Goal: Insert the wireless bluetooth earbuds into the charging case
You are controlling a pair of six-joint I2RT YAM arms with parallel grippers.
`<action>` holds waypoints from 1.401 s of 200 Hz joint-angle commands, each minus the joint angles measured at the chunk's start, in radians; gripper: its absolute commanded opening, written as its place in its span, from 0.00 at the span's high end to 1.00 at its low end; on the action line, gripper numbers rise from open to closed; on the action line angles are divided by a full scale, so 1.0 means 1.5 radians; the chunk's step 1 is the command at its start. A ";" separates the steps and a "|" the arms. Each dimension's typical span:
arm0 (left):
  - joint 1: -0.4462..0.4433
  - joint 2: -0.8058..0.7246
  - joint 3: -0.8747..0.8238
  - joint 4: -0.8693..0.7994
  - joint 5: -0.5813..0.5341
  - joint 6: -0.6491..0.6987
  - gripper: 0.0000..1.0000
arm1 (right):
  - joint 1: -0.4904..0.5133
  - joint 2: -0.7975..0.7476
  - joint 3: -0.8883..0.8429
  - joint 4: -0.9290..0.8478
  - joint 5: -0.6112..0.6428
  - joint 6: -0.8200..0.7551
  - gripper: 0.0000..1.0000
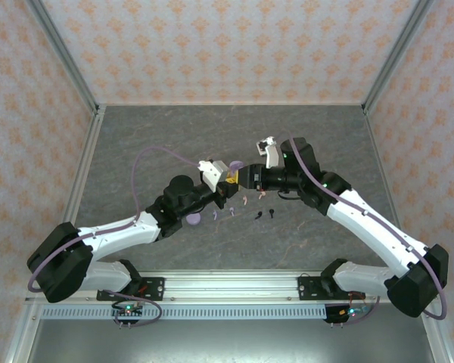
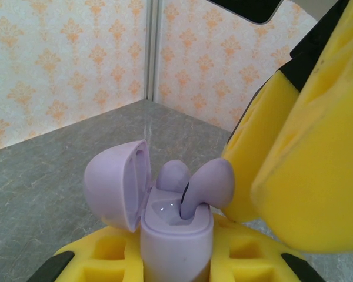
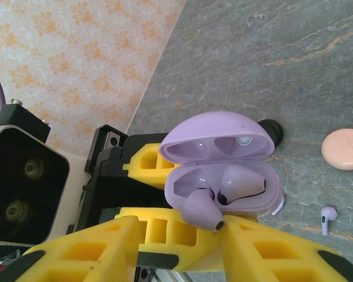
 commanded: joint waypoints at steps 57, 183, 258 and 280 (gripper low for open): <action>-0.005 0.013 0.012 0.031 0.010 0.000 1.00 | 0.014 0.006 0.028 0.021 -0.037 -0.002 0.60; -0.005 -0.008 0.000 0.035 0.024 0.004 1.00 | 0.009 -0.061 0.064 -0.109 0.107 -0.098 0.45; -0.005 -0.043 -0.002 0.027 0.119 0.011 1.00 | -0.058 -0.019 0.006 0.069 -0.102 -0.040 0.19; -0.005 -0.036 0.008 0.018 0.135 0.011 1.00 | -0.058 -0.004 0.000 0.133 -0.167 -0.015 0.22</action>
